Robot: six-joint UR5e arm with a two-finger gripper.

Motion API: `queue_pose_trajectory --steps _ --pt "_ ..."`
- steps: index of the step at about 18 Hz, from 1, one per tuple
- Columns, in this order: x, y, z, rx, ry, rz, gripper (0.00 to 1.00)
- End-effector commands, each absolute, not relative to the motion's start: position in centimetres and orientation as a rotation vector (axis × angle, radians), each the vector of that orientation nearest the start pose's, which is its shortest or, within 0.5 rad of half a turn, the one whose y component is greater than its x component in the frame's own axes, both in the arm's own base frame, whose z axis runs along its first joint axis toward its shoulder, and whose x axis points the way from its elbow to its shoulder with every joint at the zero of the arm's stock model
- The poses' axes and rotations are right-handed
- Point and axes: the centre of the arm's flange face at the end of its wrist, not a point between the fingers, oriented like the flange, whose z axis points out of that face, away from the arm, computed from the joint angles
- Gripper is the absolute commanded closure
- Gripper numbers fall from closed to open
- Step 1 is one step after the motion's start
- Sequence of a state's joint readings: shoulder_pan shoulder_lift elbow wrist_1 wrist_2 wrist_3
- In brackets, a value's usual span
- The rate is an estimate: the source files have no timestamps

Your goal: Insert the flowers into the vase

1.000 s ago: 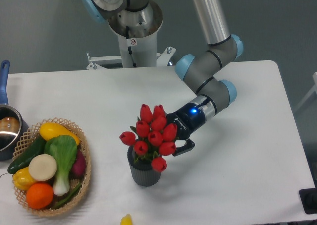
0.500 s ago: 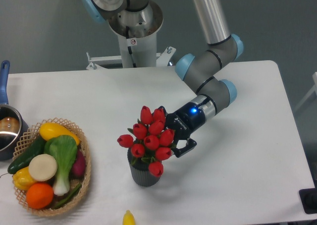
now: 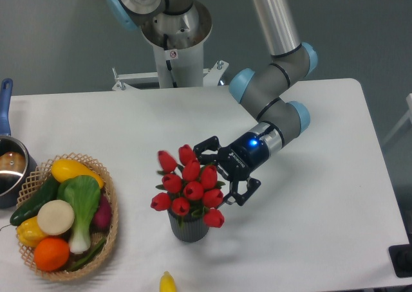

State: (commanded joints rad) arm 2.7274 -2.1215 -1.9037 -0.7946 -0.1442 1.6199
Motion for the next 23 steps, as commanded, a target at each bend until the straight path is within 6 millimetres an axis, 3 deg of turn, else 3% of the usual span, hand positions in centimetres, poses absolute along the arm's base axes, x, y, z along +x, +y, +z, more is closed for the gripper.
queue_pose_trajectory --steps 6,11,17,20,23 --pt "-44.2 42.9 23.0 -1.433 0.226 -0.354 0.00" --pt "-46.2 39.5 24.8 -1.546 0.209 -0.283 0.00" --pt "-49.0 35.1 29.5 -1.726 0.245 -0.107 0.00" --pt "-51.1 33.1 31.1 -1.869 0.255 -0.014 0.00" --pt "-52.5 30.8 34.2 -2.035 0.276 0.121 0.00"
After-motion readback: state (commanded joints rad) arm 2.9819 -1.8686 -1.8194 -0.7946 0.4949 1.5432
